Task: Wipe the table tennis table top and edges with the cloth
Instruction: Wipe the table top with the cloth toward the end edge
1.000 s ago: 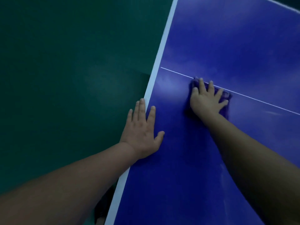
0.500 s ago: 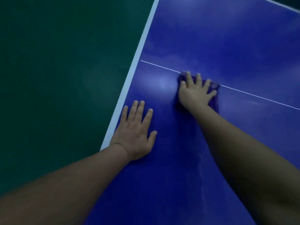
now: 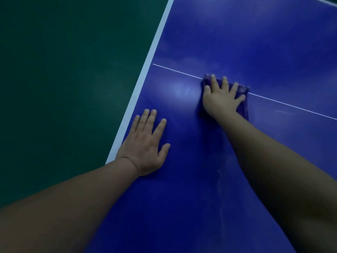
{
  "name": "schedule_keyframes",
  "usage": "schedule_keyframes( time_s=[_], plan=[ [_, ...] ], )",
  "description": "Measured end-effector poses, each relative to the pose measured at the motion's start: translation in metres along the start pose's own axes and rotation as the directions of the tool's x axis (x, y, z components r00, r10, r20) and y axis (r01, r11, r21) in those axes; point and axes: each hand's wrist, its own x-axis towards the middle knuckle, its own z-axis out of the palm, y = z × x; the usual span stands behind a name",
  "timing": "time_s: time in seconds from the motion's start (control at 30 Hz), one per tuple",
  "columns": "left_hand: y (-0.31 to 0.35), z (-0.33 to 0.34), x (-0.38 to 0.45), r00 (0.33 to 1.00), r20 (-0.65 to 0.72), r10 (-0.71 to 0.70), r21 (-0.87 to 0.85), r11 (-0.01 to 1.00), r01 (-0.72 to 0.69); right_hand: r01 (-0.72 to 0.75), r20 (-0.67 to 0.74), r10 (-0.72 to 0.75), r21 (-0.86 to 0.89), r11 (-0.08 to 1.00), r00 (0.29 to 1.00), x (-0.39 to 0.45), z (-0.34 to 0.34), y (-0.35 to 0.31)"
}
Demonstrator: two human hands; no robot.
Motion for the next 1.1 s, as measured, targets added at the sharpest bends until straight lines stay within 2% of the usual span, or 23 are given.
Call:
schedule_keyframes(
  time_s=[0.07,0.13,0.2,0.3,0.37,0.43,0.47,0.53,0.63,0.7,0.73,0.77,0.83,0.9,0.93,1.0,1.1],
  plan=[
    [-0.001,0.001,0.0,1.0,-0.004,0.01,-0.003,1.0,-0.01,0.181,0.025,-0.18,-0.052,0.982,0.983,-0.022,0.006,-0.008],
    [-0.001,0.001,0.0,1.0,-0.01,0.01,-0.009,1.0,-0.01,0.34,0.026,-0.339,-0.092,0.936,0.94,-0.06,0.013,0.012],
    [-0.001,0.001,0.0,1.0,-0.008,0.01,-0.006,1.0,-0.01,0.378,0.034,-0.377,-0.141,0.915,0.925,-0.089,0.013,0.05],
    [-0.002,0.001,-0.001,1.0,0.002,0.007,-0.007,1.0,-0.007,0.197,0.019,-0.196,-0.147,0.969,0.98,-0.072,0.0,0.092],
    [-0.002,0.001,-0.001,1.0,0.002,0.011,-0.009,1.0,-0.011,0.012,-0.002,-0.013,-0.054,0.998,1.0,-0.04,-0.006,0.085],
    [-0.001,0.001,0.0,1.0,0.009,0.011,-0.003,1.0,-0.011,-0.047,-0.02,0.047,-0.016,0.999,0.999,-0.024,-0.004,0.058],
    [0.0,0.001,0.0,1.0,0.011,0.008,0.002,1.0,-0.008,-0.004,-0.018,0.003,-0.028,1.0,1.0,-0.028,0.001,0.042],
    [0.0,0.0,0.0,1.0,0.01,0.011,0.01,1.0,-0.011,0.195,-0.015,-0.197,-0.083,0.977,0.98,-0.065,0.015,0.027],
    [0.001,-0.001,0.0,1.0,0.014,0.008,0.023,1.0,-0.008,0.541,0.043,-0.541,-0.15,0.828,0.84,-0.158,0.032,0.063],
    [0.0,-0.002,0.0,0.999,0.036,0.008,0.03,1.0,-0.009,0.62,0.103,-0.612,-0.185,0.763,0.784,-0.181,0.028,0.109],
    [0.0,-0.002,0.0,0.999,0.045,0.007,0.033,0.999,-0.009,0.597,0.093,-0.591,-0.205,0.776,0.801,-0.173,0.022,0.128],
    [0.0,-0.002,0.0,0.999,0.046,0.004,0.041,0.999,-0.006,0.526,0.062,-0.526,-0.209,0.824,0.848,-0.159,0.015,0.136],
    [0.001,-0.002,0.0,0.999,0.039,0.003,0.056,0.998,-0.005,0.262,0.004,-0.264,-0.137,0.955,0.965,-0.128,0.009,0.125],
    [0.002,-0.001,0.0,0.999,0.041,-0.002,0.069,0.998,-0.001,0.052,-0.005,-0.053,-0.064,0.997,0.999,-0.119,0.016,0.088],
    [0.001,-0.001,0.0,0.999,0.042,-0.007,0.075,0.997,0.004,0.063,-0.006,-0.063,-0.056,0.996,0.998,-0.125,0.022,0.07],
    [0.002,-0.002,-0.001,0.998,0.055,-0.008,0.088,0.996,0.003,0.246,-0.027,-0.25,-0.105,0.964,0.968,-0.166,0.037,0.054],
    [0.003,-0.002,-0.008,0.996,0.088,-0.007,0.087,0.996,-0.001,0.529,0.052,-0.528,-0.153,0.835,0.848,-0.24,0.047,0.088]
  ],
)
